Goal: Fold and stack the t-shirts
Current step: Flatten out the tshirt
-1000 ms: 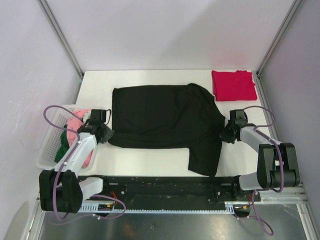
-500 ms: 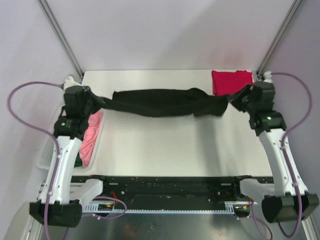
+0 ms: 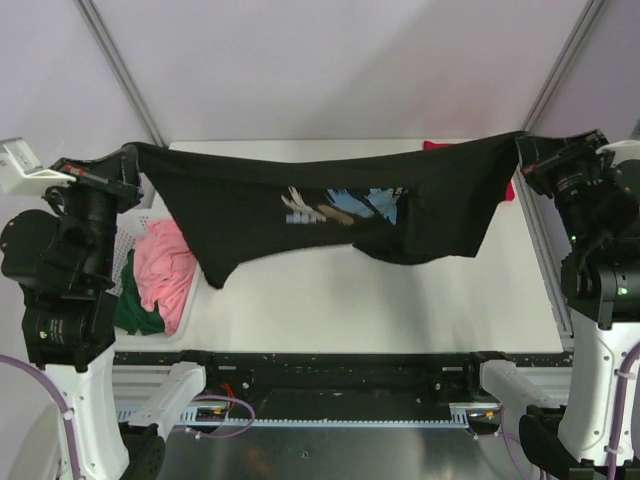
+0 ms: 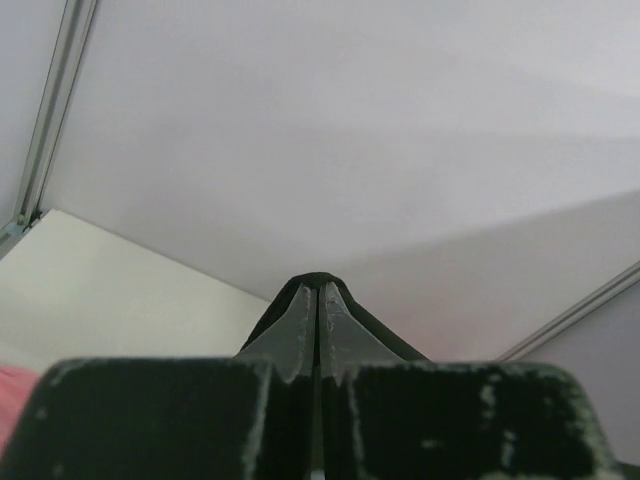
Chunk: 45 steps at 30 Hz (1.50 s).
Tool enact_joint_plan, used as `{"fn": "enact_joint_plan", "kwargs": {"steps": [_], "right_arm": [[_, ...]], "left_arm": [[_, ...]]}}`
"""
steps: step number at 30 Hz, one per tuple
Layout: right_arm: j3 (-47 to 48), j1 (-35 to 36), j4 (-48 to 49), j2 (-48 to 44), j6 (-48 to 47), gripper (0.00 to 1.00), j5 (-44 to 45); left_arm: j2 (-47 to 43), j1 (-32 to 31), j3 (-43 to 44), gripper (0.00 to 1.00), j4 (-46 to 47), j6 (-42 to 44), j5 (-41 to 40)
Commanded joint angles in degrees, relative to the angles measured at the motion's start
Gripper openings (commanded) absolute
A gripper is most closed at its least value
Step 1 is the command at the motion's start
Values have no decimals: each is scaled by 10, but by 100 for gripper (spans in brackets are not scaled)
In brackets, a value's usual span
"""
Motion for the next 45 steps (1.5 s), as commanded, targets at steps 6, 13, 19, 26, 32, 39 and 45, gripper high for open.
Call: {"fn": "enact_joint_plan", "kwargs": {"steps": [6,13,19,26,32,39,45], "right_arm": [[33,-2,90,64,-37,0,45],[31,-2,202,190,-27,0,12],[179,-2,222,320,-16,0,-17],[335,-43,165,377,7,0,-57],[155,-76,156,305,15,0,-106],[-152,-91,128,232,-27,0,-134],[-286,-91,97,291,-76,0,-110]], "left_arm": [[115,5,74,0,9,28,-25],[279,26,162,0,33,34,-2],[424,71,356,0,34,21,42],[450,136,435,0,35,-26,87],[382,149,252,0,36,-26,116],[286,150,-59,0,35,4,111],[272,151,-253,0,43,11,115]]}}
